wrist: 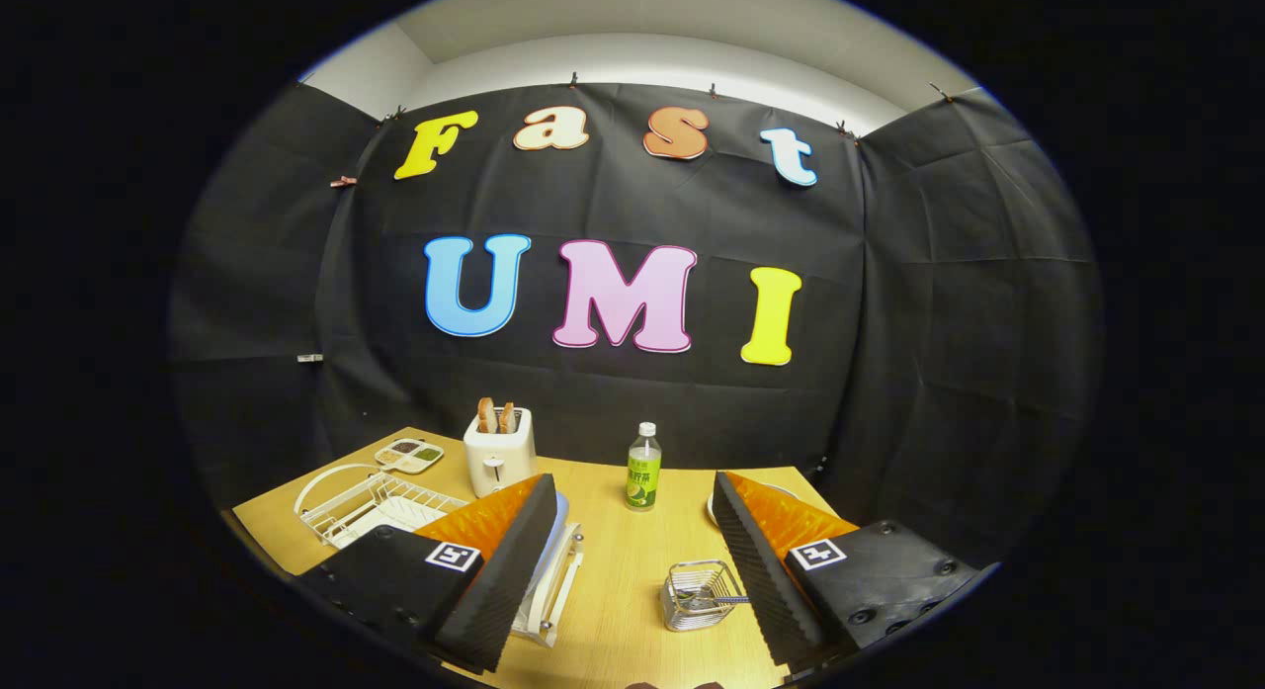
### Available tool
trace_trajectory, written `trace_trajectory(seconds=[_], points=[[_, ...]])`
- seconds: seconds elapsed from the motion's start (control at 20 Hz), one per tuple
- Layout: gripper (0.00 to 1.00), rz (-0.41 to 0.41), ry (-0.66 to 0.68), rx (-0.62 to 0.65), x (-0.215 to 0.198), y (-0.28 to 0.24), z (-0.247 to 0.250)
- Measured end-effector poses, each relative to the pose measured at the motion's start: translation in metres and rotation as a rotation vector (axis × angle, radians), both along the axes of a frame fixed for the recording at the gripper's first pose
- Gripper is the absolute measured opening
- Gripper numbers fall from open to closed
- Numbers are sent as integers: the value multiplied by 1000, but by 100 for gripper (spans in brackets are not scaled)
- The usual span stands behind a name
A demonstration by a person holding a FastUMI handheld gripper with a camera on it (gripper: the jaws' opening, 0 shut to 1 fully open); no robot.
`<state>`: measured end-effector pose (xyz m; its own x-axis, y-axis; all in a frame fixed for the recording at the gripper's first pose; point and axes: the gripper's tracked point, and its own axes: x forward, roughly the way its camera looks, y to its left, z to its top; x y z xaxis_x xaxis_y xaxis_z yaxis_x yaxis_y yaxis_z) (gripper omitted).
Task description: Take the plate from the dish rack, then take the spoon from the basket and place it into the plate.
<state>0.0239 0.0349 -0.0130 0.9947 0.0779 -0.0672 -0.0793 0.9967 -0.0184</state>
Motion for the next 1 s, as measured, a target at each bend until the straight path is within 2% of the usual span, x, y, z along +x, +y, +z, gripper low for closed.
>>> trace_trajectory(seconds=[0.15, 0.55, 1.0], points=[[97, 58, 71, -9, 12, 19, -11], [98, 111, 185, -99, 58, 63, -33], [92, 73, 517, -160, 97, 80, -126]])
